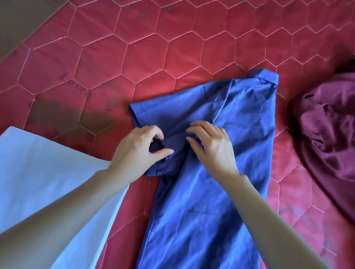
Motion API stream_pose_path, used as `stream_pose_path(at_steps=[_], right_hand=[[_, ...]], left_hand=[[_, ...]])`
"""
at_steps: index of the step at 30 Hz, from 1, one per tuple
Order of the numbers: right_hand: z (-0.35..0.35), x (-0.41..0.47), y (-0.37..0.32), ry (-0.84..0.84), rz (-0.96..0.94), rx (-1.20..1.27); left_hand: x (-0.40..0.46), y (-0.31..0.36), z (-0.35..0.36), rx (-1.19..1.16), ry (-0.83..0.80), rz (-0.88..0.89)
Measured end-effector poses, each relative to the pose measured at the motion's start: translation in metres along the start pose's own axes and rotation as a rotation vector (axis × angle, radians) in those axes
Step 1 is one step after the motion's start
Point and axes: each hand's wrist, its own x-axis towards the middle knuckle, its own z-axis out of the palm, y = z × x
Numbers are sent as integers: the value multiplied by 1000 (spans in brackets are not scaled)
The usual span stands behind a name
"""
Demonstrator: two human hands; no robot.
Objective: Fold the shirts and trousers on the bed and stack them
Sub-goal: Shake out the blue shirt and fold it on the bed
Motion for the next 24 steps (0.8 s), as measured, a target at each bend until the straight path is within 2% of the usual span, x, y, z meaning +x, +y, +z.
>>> stream_pose_path(at_steps=[3,6,9,11,13,16,18,22,24], right_hand=[[2,9,2,-92,-41,-39],[1,15,1,-97,-45,-22],[-2,19,-3,-60,-26,-27],[-4,27,-7,-12,-15,4],[-5,46,-14,31,-18,32],[1,89,-26,40,-18,80],[10,117,-33,-9,11,132],[32,149,-33,-225,83,119],[39,151,-33,-246,71,83]], left_hand=[[2,6,2,-21,-11,-108],[2,10,3,24,24,-69],[4,13,-3,-36,60,-25],[9,15,-15,-107,137,-13],[18,11,-28,-173,233,-83],[37,-1,-43,-150,324,-208],[50,-12,-47,-119,328,-273],[65,-32,-45,-61,294,-391],[65,-32,-43,-32,332,-400]])
